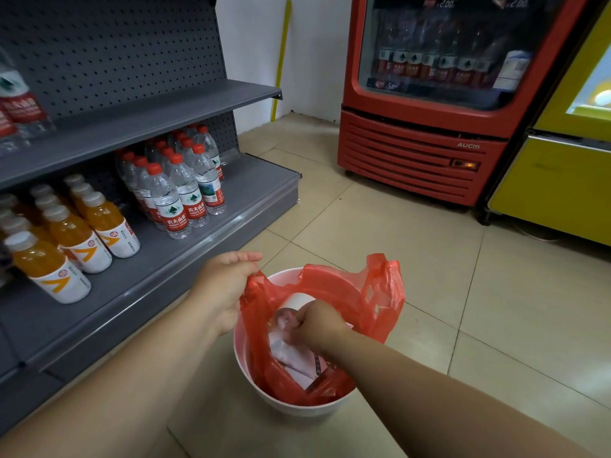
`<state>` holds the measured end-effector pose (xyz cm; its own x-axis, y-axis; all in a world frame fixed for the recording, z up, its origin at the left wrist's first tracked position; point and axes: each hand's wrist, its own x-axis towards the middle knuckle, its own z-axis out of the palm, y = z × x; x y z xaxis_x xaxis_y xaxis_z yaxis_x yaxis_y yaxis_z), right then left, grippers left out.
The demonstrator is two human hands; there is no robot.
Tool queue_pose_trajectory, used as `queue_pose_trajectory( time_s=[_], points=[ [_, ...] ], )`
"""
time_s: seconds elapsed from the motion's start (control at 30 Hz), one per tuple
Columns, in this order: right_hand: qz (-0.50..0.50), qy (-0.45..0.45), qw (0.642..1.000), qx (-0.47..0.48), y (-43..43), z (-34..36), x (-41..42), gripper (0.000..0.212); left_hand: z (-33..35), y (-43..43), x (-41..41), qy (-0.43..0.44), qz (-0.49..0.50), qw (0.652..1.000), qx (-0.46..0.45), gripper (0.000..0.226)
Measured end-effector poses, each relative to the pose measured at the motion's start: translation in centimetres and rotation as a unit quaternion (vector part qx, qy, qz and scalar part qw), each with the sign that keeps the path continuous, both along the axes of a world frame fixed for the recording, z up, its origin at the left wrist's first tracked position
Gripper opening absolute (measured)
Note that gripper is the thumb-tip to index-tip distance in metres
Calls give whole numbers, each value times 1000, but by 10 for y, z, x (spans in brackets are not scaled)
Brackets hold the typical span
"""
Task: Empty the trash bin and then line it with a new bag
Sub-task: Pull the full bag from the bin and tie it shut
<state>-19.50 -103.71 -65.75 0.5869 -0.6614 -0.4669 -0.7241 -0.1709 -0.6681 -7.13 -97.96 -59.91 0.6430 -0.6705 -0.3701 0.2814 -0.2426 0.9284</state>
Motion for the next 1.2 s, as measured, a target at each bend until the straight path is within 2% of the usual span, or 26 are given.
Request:
queue_pose_trajectory(
  time_s=[0.13,0.2,0.27,0.33,0.4,0.47,0.6,0.77,0.87,0.97,1.03,1.2],
  points=[
    [141,151,975,-80,6,15,14,20,2,-2,-3,-6,-8,1000,0,23],
    [172,193,964,-56,6,14,19,38,2,-2,-5,-14,-17,1000,-1,22],
    [192,170,964,-76,4,15,18,43,2,-2,-6,-31,-36,999,3,20],
    [179,115,972,-99,2,16,12,39,1,-2,-6,-54,-60,997,8,20],
    [161,67,981,-83,-1,22,5,37,0,-2,-5,-83,-90,992,19,27],
    [157,38,985,-54,-3,33,0,38,-1,-2,-4,-128,-120,984,32,37],
    [168,16,983,-71,-13,60,-12,39,2,0,-7,-248,-164,954,47,45],
    [273,49,937,-210,-25,97,-39,37,7,2,-11,-349,-188,915,76,47],
    [271,71,939,-201,-26,104,-55,30,5,2,-11,-359,-180,912,85,48],
    [192,23,945,-265,-30,111,-64,15,5,2,-9,-337,-171,922,85,49],
    [168,16,939,-299,-29,110,-63,15,3,2,-5,-314,-161,932,84,49],
    [328,101,902,-263,5,56,-33,34,-1,0,-1,-273,-146,947,81,47]
  ],
)
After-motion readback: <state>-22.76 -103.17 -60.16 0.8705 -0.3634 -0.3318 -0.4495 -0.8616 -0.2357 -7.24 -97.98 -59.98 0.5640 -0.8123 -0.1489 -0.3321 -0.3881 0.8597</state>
